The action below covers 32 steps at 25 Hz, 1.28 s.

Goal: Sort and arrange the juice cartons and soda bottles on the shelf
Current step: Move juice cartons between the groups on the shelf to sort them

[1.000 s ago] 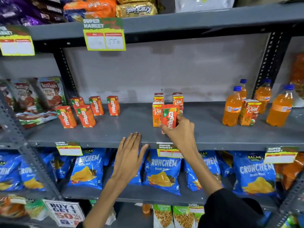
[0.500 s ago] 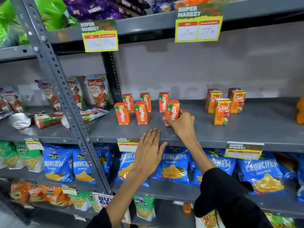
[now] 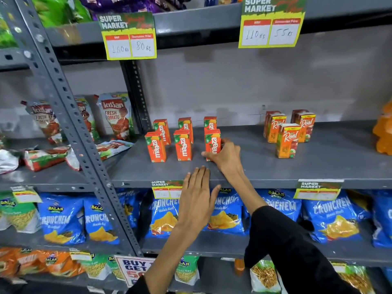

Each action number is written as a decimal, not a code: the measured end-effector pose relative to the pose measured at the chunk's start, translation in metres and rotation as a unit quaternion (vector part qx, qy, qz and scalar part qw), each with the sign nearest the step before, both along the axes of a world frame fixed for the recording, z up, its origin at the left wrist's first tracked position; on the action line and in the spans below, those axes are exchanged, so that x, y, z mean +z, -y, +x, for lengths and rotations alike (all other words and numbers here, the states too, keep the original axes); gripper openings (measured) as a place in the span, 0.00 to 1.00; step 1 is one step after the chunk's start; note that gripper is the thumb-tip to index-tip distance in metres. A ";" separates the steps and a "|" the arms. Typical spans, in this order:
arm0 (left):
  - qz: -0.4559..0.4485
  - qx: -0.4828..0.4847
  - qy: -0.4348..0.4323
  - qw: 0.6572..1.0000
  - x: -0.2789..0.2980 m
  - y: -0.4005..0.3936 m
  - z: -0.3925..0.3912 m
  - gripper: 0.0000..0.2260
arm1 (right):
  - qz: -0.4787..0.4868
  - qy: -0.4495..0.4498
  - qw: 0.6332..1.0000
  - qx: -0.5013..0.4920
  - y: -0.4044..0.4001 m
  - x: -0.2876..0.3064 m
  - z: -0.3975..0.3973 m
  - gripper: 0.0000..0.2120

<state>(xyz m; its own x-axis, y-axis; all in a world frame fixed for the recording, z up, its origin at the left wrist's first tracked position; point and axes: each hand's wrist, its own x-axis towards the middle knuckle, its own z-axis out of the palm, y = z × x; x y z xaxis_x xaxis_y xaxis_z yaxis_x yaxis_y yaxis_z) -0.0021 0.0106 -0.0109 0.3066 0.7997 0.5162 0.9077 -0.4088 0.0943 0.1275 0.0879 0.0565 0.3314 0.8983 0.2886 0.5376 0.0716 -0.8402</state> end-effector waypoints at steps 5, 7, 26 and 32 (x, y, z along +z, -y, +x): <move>-0.003 0.020 -0.010 1.000 -0.002 0.002 0.005 0.31 | 0.002 -0.028 0.999 0.017 0.008 0.002 0.002 0.39; -0.005 0.022 -0.007 1.000 0.000 0.008 0.012 0.31 | 0.014 -0.037 0.999 0.027 0.025 -0.001 0.013 0.42; -0.016 -0.052 0.021 0.998 0.020 0.093 0.341 0.28 | 0.116 0.100 0.945 -0.289 0.162 -0.008 0.451 0.29; -0.019 -0.008 0.002 1.000 0.017 0.088 0.364 0.33 | 0.027 0.051 0.967 -0.248 0.130 0.002 0.496 0.36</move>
<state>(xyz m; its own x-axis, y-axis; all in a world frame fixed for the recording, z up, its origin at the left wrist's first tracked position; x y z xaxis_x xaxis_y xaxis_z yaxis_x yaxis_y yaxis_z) 0.3617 -0.0771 0.0060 0.3162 0.8145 0.4865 0.9010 -0.4183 0.1148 0.6237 -0.0419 0.0584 0.6849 0.6189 0.3846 0.5970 -0.1740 -0.7832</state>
